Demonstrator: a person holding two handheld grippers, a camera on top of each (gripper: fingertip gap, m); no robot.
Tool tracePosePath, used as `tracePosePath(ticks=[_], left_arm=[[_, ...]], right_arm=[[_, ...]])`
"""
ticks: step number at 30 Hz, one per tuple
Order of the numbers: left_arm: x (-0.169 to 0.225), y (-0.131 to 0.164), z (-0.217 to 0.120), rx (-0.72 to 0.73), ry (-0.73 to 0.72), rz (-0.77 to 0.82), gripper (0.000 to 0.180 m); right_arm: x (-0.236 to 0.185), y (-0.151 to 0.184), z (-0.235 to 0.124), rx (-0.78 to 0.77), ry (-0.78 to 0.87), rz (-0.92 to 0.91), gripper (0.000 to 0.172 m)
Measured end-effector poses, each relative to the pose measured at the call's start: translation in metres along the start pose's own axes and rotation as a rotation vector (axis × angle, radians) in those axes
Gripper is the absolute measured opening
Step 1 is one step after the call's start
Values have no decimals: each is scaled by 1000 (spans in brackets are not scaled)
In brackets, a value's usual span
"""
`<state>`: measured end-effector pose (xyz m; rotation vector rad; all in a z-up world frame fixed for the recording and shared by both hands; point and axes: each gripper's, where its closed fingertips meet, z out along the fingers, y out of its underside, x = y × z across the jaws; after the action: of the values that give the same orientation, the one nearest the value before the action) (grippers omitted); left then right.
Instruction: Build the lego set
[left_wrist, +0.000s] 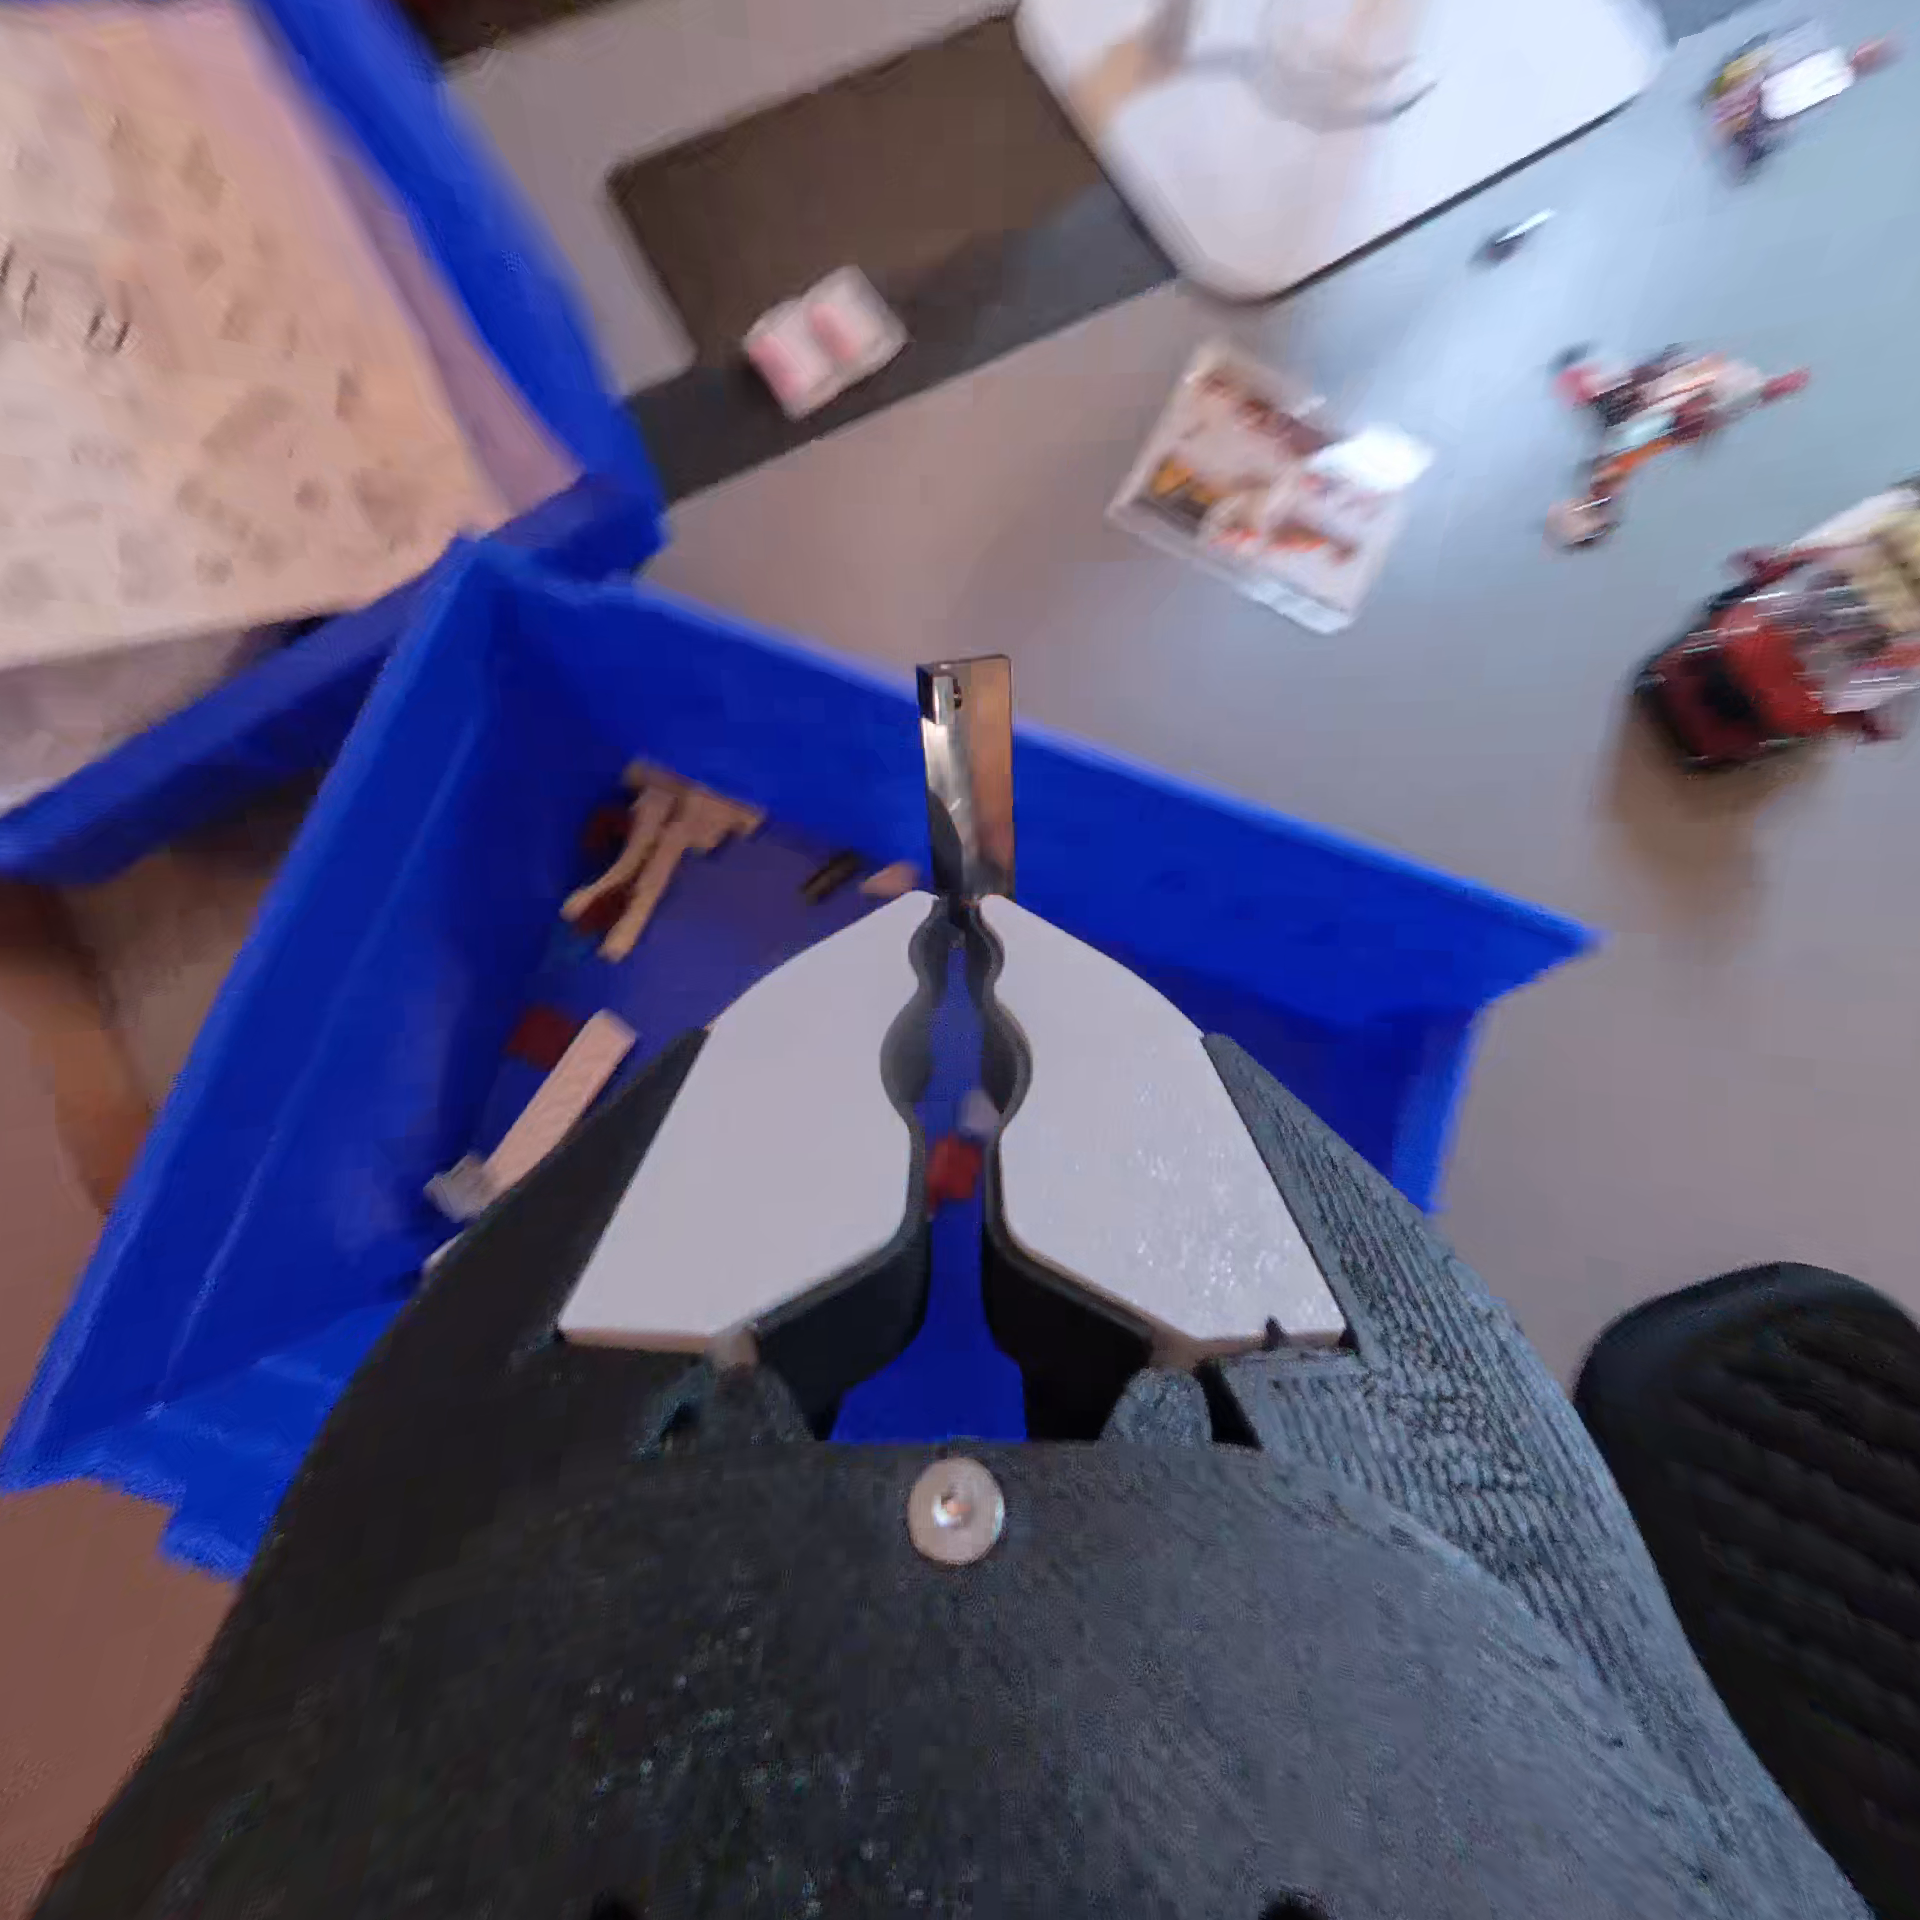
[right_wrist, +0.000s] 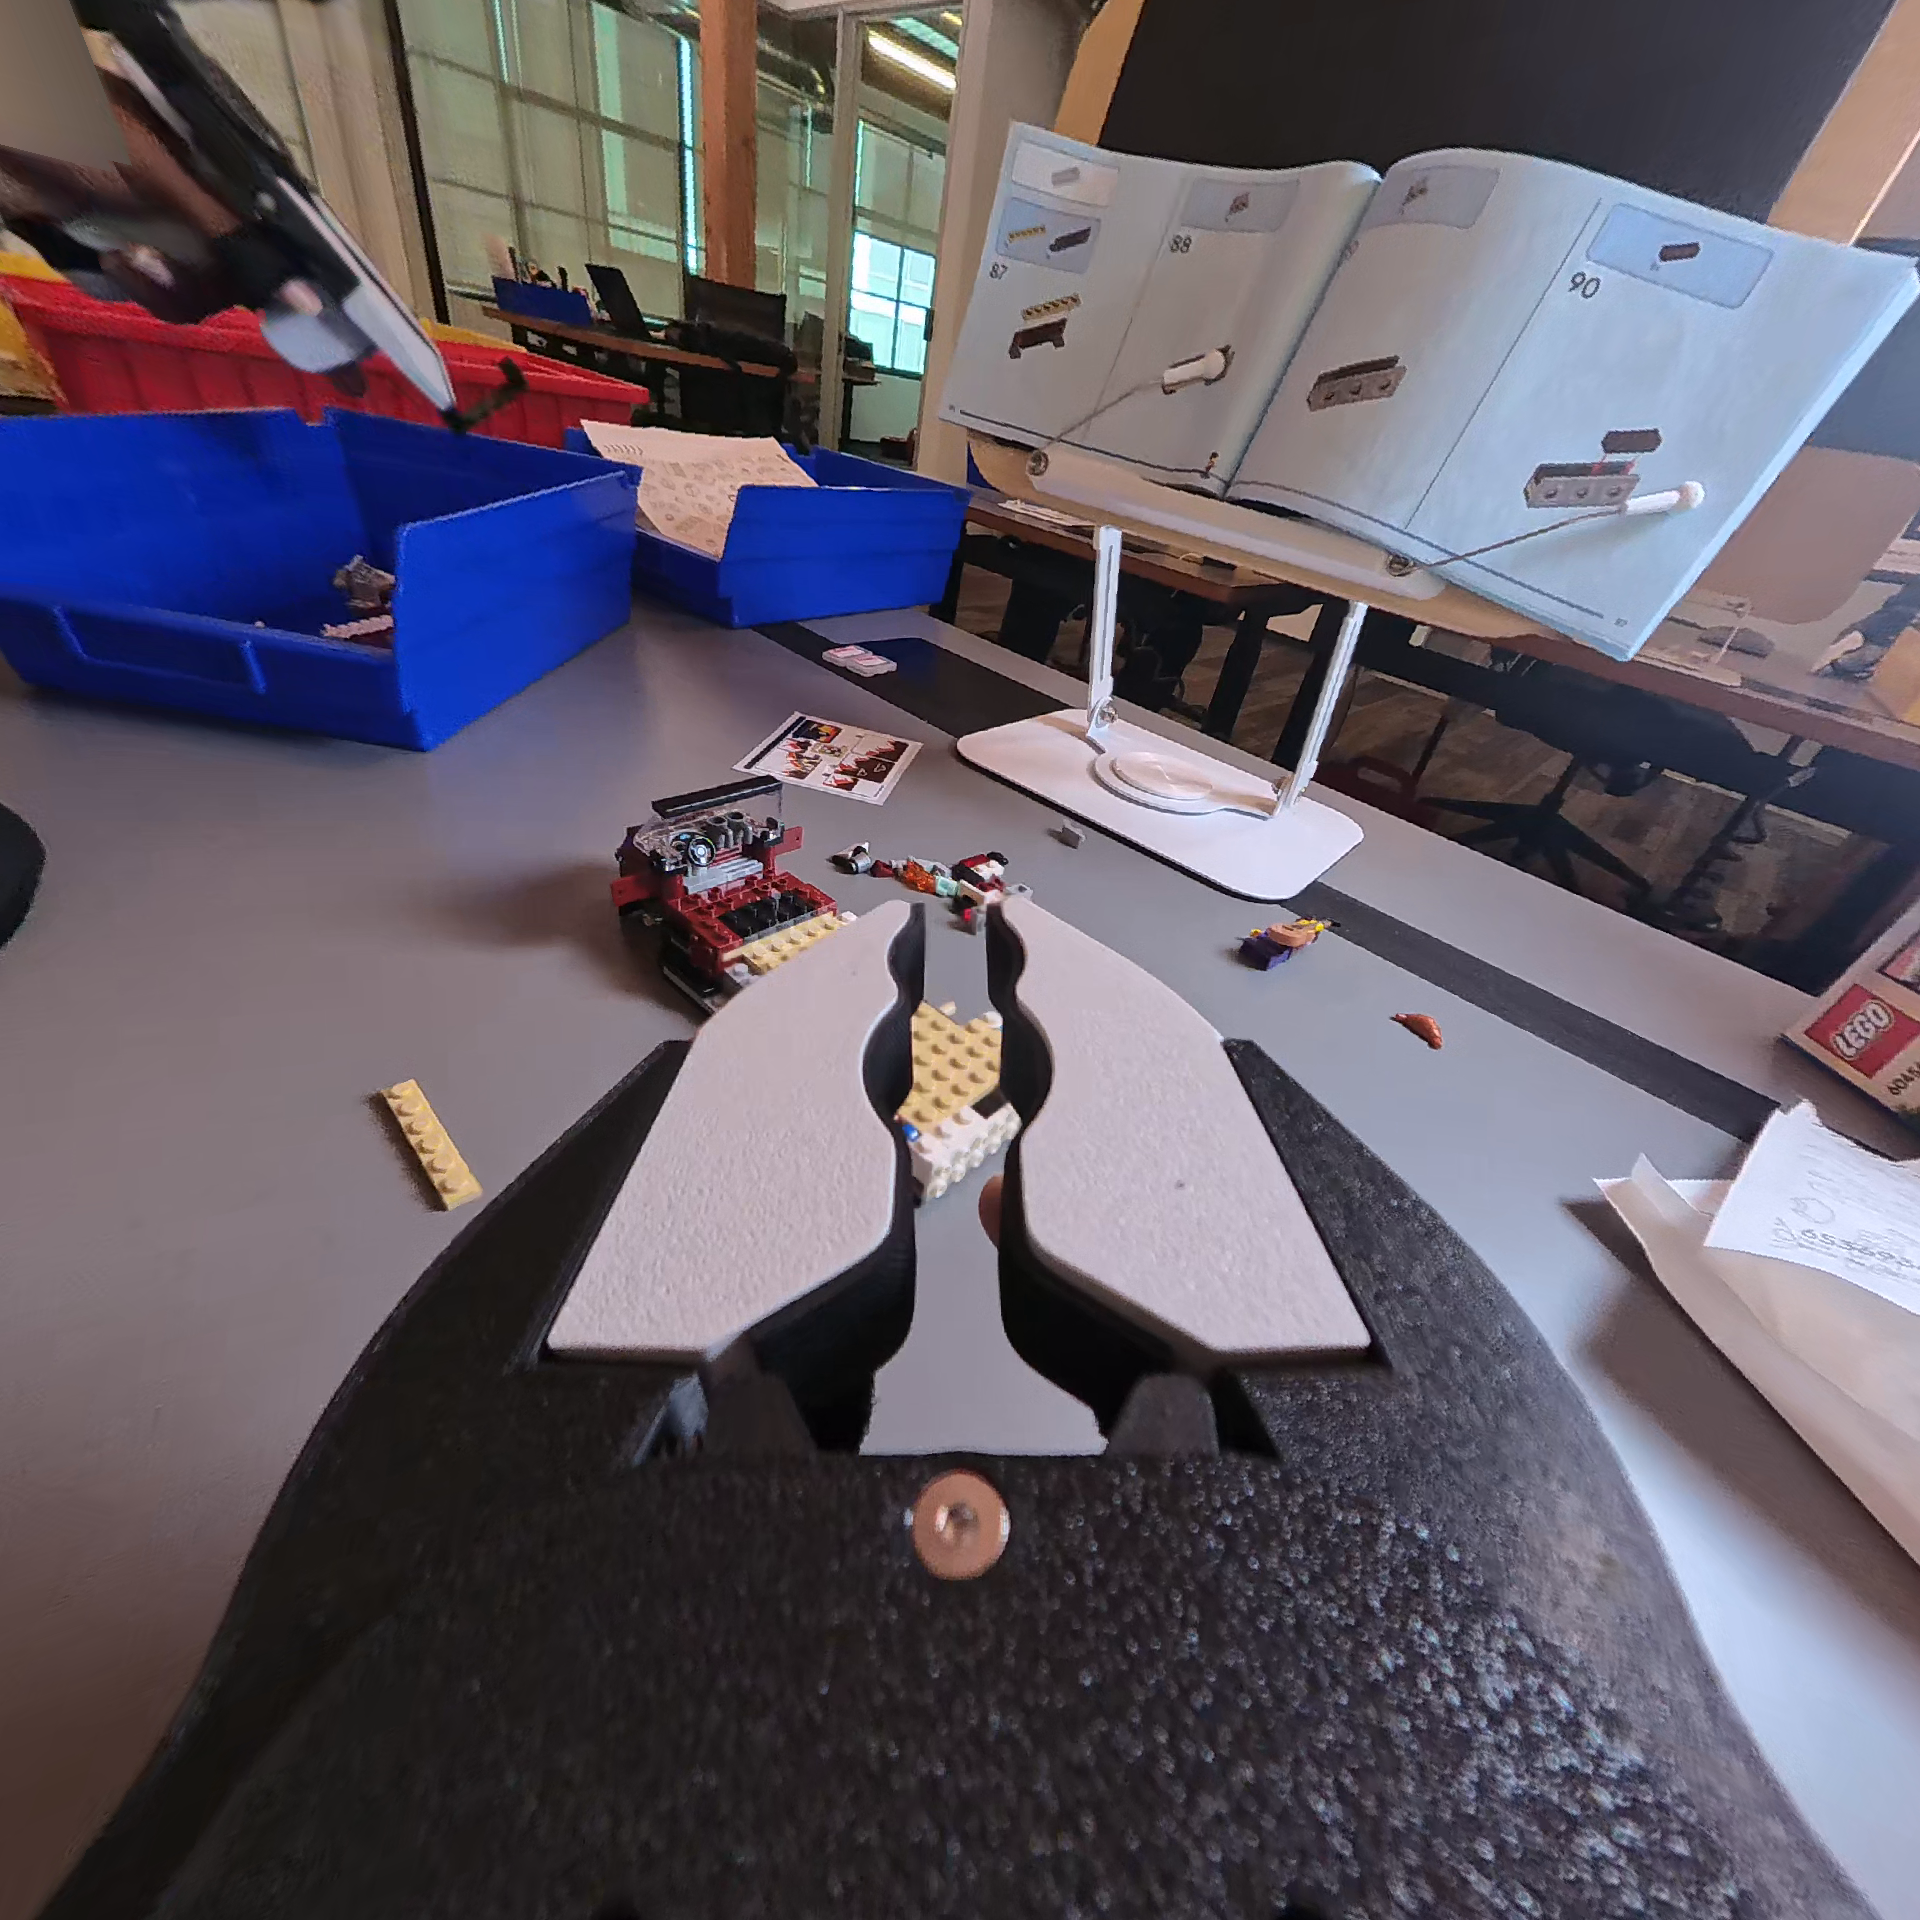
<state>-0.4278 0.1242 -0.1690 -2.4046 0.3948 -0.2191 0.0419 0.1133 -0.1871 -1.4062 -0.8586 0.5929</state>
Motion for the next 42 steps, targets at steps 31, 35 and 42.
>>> tracePosePath(ticks=[31, 35, 42], left_arm=[[394, -6, 86, 508, 693, 152, 4], [387, -4, 85, 506, 667, 225, 19], [353, 9, 98, 419, 523, 407, 20]], right_arm=[[-91, -24, 30, -46, -307, 216, 0], [-86, -11, 31, -157, -346, 148, 0], [-81, 49, 22, -624, -503, -67, 0]])
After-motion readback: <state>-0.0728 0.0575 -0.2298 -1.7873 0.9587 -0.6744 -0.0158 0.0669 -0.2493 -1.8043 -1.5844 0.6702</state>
